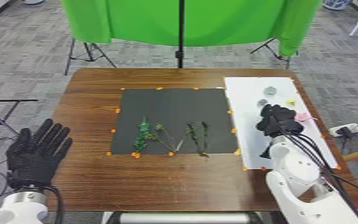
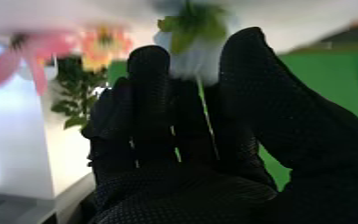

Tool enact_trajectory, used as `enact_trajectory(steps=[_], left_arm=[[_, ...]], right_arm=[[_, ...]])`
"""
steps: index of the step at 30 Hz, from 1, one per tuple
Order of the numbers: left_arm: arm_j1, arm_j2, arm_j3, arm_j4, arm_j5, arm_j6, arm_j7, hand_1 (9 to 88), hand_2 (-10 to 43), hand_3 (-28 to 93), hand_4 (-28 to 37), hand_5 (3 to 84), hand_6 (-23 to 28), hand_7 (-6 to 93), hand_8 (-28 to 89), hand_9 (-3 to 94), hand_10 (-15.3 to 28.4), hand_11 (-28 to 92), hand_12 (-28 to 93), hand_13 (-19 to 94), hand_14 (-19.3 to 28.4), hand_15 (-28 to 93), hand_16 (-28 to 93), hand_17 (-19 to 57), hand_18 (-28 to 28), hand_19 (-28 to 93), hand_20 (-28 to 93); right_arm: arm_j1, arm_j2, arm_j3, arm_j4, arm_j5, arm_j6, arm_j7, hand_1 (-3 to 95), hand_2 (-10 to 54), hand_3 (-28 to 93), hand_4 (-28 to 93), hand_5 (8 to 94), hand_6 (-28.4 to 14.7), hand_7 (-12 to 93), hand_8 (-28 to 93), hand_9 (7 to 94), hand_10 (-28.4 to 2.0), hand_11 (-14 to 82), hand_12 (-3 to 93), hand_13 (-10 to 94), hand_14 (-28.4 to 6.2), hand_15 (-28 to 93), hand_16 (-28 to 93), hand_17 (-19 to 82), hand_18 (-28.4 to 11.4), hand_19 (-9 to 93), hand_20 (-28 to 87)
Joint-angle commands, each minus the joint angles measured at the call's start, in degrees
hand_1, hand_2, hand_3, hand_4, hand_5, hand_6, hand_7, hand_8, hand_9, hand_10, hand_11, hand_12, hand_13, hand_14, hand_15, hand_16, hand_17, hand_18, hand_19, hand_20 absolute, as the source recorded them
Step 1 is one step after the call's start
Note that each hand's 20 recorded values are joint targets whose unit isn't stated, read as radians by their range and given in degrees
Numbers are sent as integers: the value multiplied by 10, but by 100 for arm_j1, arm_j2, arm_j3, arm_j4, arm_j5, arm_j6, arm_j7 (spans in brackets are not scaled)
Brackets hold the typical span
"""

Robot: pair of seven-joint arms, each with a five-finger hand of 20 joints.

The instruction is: Arrange flowers

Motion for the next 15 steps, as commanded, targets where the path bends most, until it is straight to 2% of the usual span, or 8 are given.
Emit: enact_trajectory(steps=[1,2,4,9,13,15], left_arm=[[5,-60,39,15,48,33,-92,255,140,741,-283,437,92,122,-105,378,143,196,97,303,133,224,-31,-63,133,316,115],[20,-57,36,7,40,33,-82,255,140,742,-283,436,92,122,-105,378,143,196,97,303,133,224,-31,-63,133,315,115],[42,-55,22,-5,16,21,-55,255,139,741,-283,436,92,122,-105,378,143,197,97,303,133,223,-31,-63,133,315,115],[124,-48,-60,-24,-24,13,-30,255,139,741,-283,436,91,122,-105,377,143,195,96,303,133,224,-31,-62,133,314,114],[159,-42,-95,-25,-48,20,23,255,138,743,-283,436,91,122,-105,378,143,196,97,302,133,223,-31,-62,133,314,114],[172,-28,-125,-29,-86,61,20,255,137,743,-283,436,92,122,-105,377,143,196,96,302,133,223,-31,-62,133,314,114]], right_arm=[[13,21,-152,246,-50,477,-9,565,-95,732,-283,683,-1,231,-63,690,-125,193,312,502,-136,670,356,271,-211,833,510],[-19,32,-132,156,-4,481,-23,595,-95,690,-283,705,-2,257,-26,731,-119,148,378,517,-135,664,387,276,-210,834,509],[-67,72,-121,-209,91,286,19,622,-95,673,-283,741,0,312,8,782,-119,150,446,549,-131,655,430,284,-209,835,509],[177,143,-414,-1008,407,194,-409,633,-95,685,-283,746,-5,330,20,784,-121,148,454,552,-127,643,455,284,-209,835,509],[866,-51,-1191,-1081,867,133,-936,628,-95,691,-283,742,-7,326,26,780,-119,144,454,551,-124,637,467,279,-207,833,510],[1375,-299,-1702,-917,1191,-151,-1245,627,-95,692,-283,739,-8,324,26,778,-119,144,454,549,-123,636,469,278,-207,833,510]])
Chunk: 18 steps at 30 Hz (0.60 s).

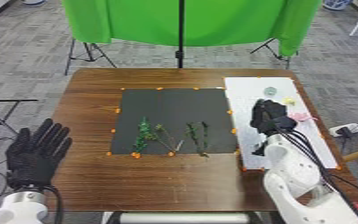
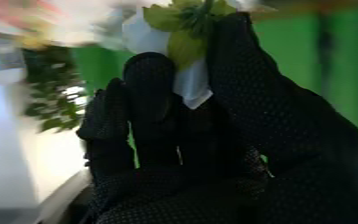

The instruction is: Arrange flowers

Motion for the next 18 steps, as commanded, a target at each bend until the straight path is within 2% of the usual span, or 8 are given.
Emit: enact_trajectory(steps=[1,5,7,10,12,14,16,18], left_arm=[[150,-9,-102,-14,-111,53,56,256,137,743,-283,436,92,122,-105,377,143,196,97,302,133,223,-31,-62,133,314,114],[35,70,-59,25,-121,72,107,256,137,743,-283,436,92,121,-104,377,143,196,97,303,133,224,-31,-62,133,314,114],[-137,106,-3,75,-107,143,17,256,137,742,-283,436,92,121,-104,378,143,196,97,303,133,223,-31,-62,133,314,114],[-201,164,26,91,-115,144,4,256,137,742,-283,437,92,121,-104,378,142,196,97,303,133,223,-31,-62,133,315,114],[-303,200,52,142,-114,181,-12,256,137,742,-283,437,92,121,-104,378,142,196,97,303,134,224,-31,-62,133,315,114],[-226,266,71,73,-172,235,91,256,137,742,-283,437,92,122,-104,378,142,197,97,304,134,224,-31,-62,134,315,114],[-220,301,80,46,-196,280,0,256,136,742,-283,438,92,123,-105,379,142,198,96,305,134,227,-31,-62,134,315,114],[-266,302,164,55,-269,268,-15,256,136,743,-283,441,92,126,-105,383,143,201,97,307,135,231,-32,-62,134,318,115]], right_arm=[[1684,-599,-1661,-15,918,-465,-1147,626,-95,692,-283,735,-9,323,26,777,-118,144,453,548,-122,637,471,277,-206,833,510],[2357,-1214,-2447,536,993,-652,-1749,625,-95,690,-283,727,-12,321,24,767,-121,141,450,546,-121,636,472,276,-206,833,511],[2591,-1541,-2670,925,948,-742,-2004,627,-95,682,-283,719,-13,324,23,763,-120,141,448,541,-120,636,472,275,-205,833,512],[2726,-1836,-3000,1394,606,-739,-2261,632,-95,670,-283,704,-17,324,19,751,-118,137,446,535,-120,635,470,273,-203,831,512],[2745,-2019,-3096,1705,502,-803,-2322,636,-95,662,-283,694,-21,326,17,747,-119,135,446,533,-118,633,469,271,-201,829,511],[2665,-2155,-3162,1852,292,-910,-2200,636,-95,659,-283,694,-22,326,15,747,-119,134,444,533,-118,632,467,271,-201,828,511],[2553,-2338,-3189,2011,132,-975,-1821,637,-95,655,-283,699,-23,327,14,753,-119,135,443,534,-119,632,462,271,-201,826,511],[2467,-2466,-3177,2142,108,-1018,-1599,635,-95,659,-283,708,-22,324,15,762,-118,136,444,537,-119,631,456,272,-201,825,510]])
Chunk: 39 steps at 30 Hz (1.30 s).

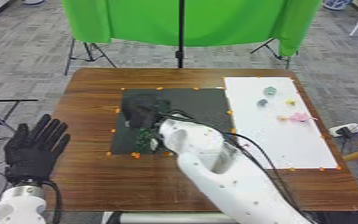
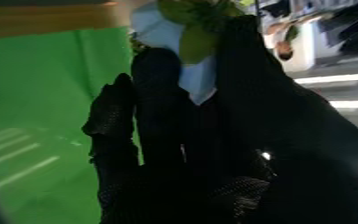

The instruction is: Arrange flowers

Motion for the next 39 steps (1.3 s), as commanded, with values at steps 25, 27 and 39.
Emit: enact_trajectory(steps=[25,27,39], left_arm=[[-20,119,239,-18,-146,-2,-83,257,136,745,-283,443,91,135,-111,387,143,214,91,308,135,247,-43,-64,135,329,111],[-16,132,233,-13,-178,10,-51,257,136,745,-283,444,91,135,-111,387,143,215,91,308,135,247,-43,-64,135,329,111],[-71,82,213,20,-144,-10,-87,271,117,746,-283,443,92,136,-112,387,143,217,90,308,134,248,-44,-65,136,331,109]], right_arm=[[-507,-808,-102,538,-428,417,1177,614,-95,635,-283,664,-24,181,-121,642,-144,243,206,510,-135,660,338,262,-213,818,482],[-529,-788,-104,504,-417,438,1165,635,-95,583,-283,659,-28,172,-118,640,-145,239,205,506,-138,671,308,258,-211,819,482],[-605,-751,-52,345,-371,249,1279,630,-95,541,-283,575,-58,110,-97,562,-173,199,196,471,-160,695,286,244,-226,814,483]])
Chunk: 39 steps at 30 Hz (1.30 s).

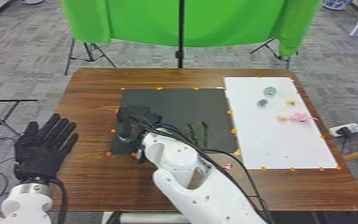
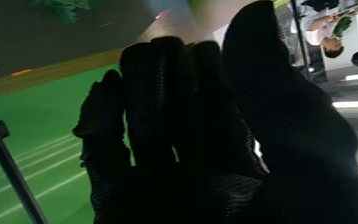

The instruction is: Arrange flowers

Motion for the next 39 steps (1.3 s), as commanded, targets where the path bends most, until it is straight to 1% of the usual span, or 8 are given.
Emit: enact_trajectory(steps=[1,7,12,16,24,28,32,39], left_arm=[[24,-94,-13,33,-11,-47,-58,272,117,746,-283,443,92,136,-112,387,143,217,90,308,134,248,-44,-65,136,331,109],[52,-252,-42,45,-24,-83,-70,272,117,745,-283,443,91,136,-112,386,143,216,90,308,134,249,-44,-64,135,330,108],[217,-321,-135,-35,-5,-100,27,271,121,742,-283,441,92,134,-111,384,144,211,89,305,134,242,-44,-63,134,323,107],[249,-359,-172,-52,21,-99,44,269,124,742,-283,440,91,132,-110,382,143,206,91,305,134,237,-41,-62,134,321,108],[416,-361,-265,-98,-25,-102,82,267,125,743,-283,439,92,128,-108,382,144,200,94,305,134,231,-37,-60,134,316,110],[387,-377,-261,-79,-23,-42,30,266,126,742,-283,439,92,128,-107,382,144,200,95,304,135,230,-35,-59,133,315,111],[306,-361,-215,-59,30,-83,12,265,126,743,-283,439,92,127,-107,381,143,199,96,305,135,229,-34,-58,132,313,112],[310,-388,-190,-58,-46,-26,36,261,127,745,-283,440,92,126,-106,382,144,199,96,305,134,229,-33,-58,132,312,114]], right_arm=[[-60,17,54,-125,31,-25,118,628,-95,543,-283,572,-60,109,-96,558,-175,196,194,469,-161,696,282,244,-226,813,481],[-181,348,539,-642,483,-8,367,568,-95,617,-283,544,-63,108,-98,524,-183,170,181,452,-170,698,258,242,-234,813,471],[-567,1364,1583,-1553,783,226,938,484,-95,729,-283,517,-63,105,-101,482,-191,146,174,418,-178,682,227,229,-238,807,457],[-1172,2213,2699,-1882,907,512,1468,453,-95,780,-283,515,-64,103,-99,469,-196,131,172,398,-181,594,183,217,-237,792,440],[-2168,2846,4260,-1761,1223,462,1672,451,-95,821,-283,539,-50,122,-107,476,-180,131,167,353,-175,424,149,181,-221,759,404],[-2224,2810,4347,-1500,1115,392,1650,460,-95,827,-283,539,-42,129,-110,482,-165,129,162,369,-161,399,158,180,-213,754,400],[-2288,2801,4276,-1412,1113,304,1689,434,-95,814,-283,538,-39,132,-114,491,-160,126,160,395,-154,382,168,183,-211,753,401],[-1960,2768,3904,-1006,669,578,1724,437,-95,800,-283,540,-31,135,-115,499,-146,123,159,431,-142,433,196,202,-213,775,419]])
